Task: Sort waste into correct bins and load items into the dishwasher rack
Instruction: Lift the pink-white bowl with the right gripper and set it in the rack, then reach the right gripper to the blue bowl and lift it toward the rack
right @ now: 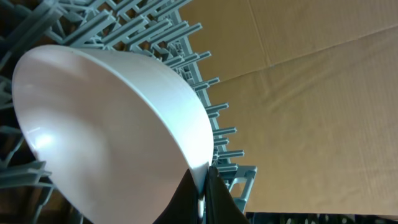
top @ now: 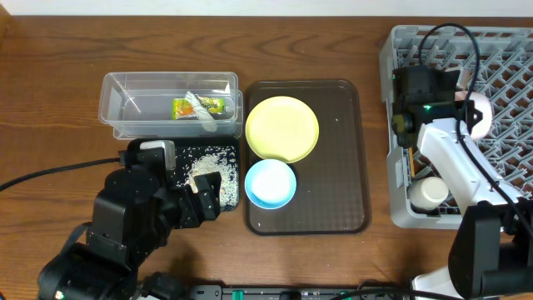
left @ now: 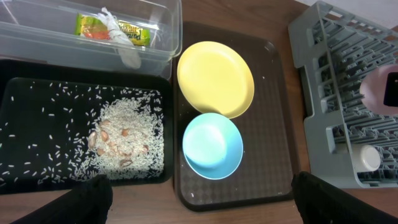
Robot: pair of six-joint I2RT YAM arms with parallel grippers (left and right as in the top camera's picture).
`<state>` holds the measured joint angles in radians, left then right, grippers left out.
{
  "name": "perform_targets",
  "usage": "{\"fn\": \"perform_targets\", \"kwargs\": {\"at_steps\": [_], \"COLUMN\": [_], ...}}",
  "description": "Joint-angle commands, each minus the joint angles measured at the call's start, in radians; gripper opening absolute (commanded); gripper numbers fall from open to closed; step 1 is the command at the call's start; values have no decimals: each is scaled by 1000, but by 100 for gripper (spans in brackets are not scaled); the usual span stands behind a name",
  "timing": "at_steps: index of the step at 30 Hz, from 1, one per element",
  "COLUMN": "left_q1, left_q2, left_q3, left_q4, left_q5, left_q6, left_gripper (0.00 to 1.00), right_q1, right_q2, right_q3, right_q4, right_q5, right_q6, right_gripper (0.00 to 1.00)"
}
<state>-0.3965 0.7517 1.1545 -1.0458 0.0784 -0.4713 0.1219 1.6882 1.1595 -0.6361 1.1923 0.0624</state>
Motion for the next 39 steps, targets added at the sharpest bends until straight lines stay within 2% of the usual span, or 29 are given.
{"fn": "perform_targets", "kwargs": {"at_steps": [1, 3, 6, 7, 12, 20, 27, 30, 34, 39], "left_q1": [-5, -5, -5, -5, -5, -5, -5, -5, -5, -5], "left_q2": [0, 0, 0, 0, 0, 0, 0, 0, 0, 0], "left_q3": [8, 8, 8, 8, 8, 8, 8, 8, 8, 8], "left_q4": [-1, -1, -1, -1, -1, -1, -1, -1, -1, -1], "left_q5": [-9, -9, -9, -9, -9, -9, -9, -9, -9, -9], "left_q6": [6, 6, 6, 6, 6, 6, 6, 6, 6, 6], "left_gripper": [94, 94, 94, 94, 94, 94, 94, 94, 94, 94], "right_q1": [15, 18, 34, 43, 90, 152, 272, 336, 450, 566], "right_q2": [16, 15, 0, -12, -94, -271, -370, -356, -292, -153], "right_q3": [6, 6, 6, 7, 7, 7, 6, 0, -23, -49], "right_q4": [-15, -21, -36, -42, -76, -177, -237, -228, -230, -213], "right_q5": [-60, -60, -60, -60, -129, -536, -1183, -1412, -1420, -1320], "right_q6": [-8, -8, -7, -8, 29, 126, 125, 210, 331, 465], "right_gripper": [3, 15, 27, 35, 48, 46, 45, 44, 42, 40]}}
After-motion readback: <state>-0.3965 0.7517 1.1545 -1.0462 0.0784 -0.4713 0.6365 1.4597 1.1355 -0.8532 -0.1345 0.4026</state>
